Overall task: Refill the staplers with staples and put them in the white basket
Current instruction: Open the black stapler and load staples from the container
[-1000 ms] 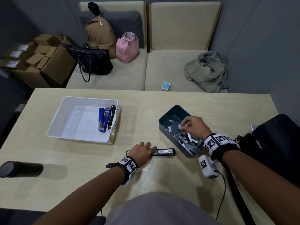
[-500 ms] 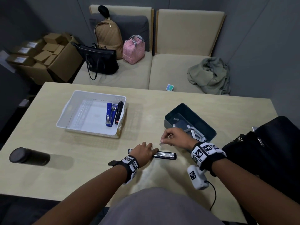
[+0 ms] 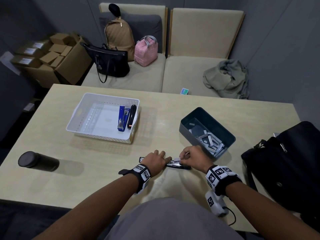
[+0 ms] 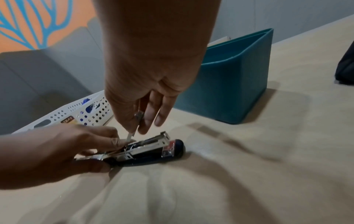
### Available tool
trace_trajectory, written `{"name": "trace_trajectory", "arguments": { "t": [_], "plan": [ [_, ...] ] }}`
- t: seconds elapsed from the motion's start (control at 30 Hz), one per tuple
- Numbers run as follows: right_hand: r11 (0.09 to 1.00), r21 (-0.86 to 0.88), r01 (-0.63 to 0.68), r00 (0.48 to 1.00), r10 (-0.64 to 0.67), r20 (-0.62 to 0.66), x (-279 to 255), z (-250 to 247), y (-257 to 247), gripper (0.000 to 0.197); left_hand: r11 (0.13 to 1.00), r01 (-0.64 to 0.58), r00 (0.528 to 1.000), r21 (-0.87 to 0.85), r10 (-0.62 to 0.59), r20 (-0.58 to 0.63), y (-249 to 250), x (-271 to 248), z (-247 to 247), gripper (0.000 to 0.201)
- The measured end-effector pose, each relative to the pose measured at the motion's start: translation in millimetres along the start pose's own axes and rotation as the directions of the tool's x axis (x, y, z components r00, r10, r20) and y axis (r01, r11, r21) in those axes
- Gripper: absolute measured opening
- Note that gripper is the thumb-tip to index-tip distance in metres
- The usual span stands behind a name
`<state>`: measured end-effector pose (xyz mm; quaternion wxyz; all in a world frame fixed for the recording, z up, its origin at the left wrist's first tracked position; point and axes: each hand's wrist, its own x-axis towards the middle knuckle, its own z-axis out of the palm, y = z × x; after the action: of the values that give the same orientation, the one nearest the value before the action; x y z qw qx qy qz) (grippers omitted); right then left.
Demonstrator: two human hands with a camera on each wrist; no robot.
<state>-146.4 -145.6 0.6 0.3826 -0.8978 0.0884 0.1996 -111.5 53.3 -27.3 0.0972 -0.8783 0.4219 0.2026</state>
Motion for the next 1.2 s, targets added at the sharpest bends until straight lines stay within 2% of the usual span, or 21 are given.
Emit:
{"name": "trace_trajectory", "arguments": {
  "t": [0.13, 0.27, 0.57, 0.83, 1.03, 1.2],
  "plan": [
    [0.981, -0.166, 0.099, 0.995, -0.099, 0.006, -5.3, 6.5, 5.4, 0.005, 1.000, 0.001, 1.000, 0.005, -0.001, -0.003, -0.4, 0.0, 1.3, 0.045],
    [0.911, -0.382, 0.154, 0.987, -0.160, 0.016, -9.1, 10.4, 7.6, 0.008, 1.000, -0.005, 1.000, 0.007, 0.005, -0.003, -1.2, 1.0, 1.9, 0.046],
    [0.815, -0.538, 0.213, 0.975, -0.211, 0.067, -4.7, 16.8, 5.2, 0.014, 1.000, -0.016, 1.000, 0.002, 0.016, -0.016, -3.0, 2.9, 6.0, 0.044],
    [0.750, -0.626, 0.214, 0.977, -0.180, 0.118, -4.7, 23.0, 7.4, 0.024, 0.999, -0.037, 0.999, 0.016, 0.038, -0.031, -7.5, 4.5, 7.3, 0.042],
    [0.813, -0.554, 0.179, 0.984, -0.157, 0.088, -11.9, 21.4, 24.8, 0.022, 0.996, -0.087, 0.995, 0.034, 0.089, -0.036, -22.9, 3.7, 6.8, 0.042],
    [0.888, -0.442, 0.130, 0.992, -0.119, 0.053, -17.6, 18.8, 31.5, 0.017, 0.998, 0.014, 0.999, -0.064, -0.016, -0.029, -44.8, -4.4, 11.0, 0.033]
  ]
}}
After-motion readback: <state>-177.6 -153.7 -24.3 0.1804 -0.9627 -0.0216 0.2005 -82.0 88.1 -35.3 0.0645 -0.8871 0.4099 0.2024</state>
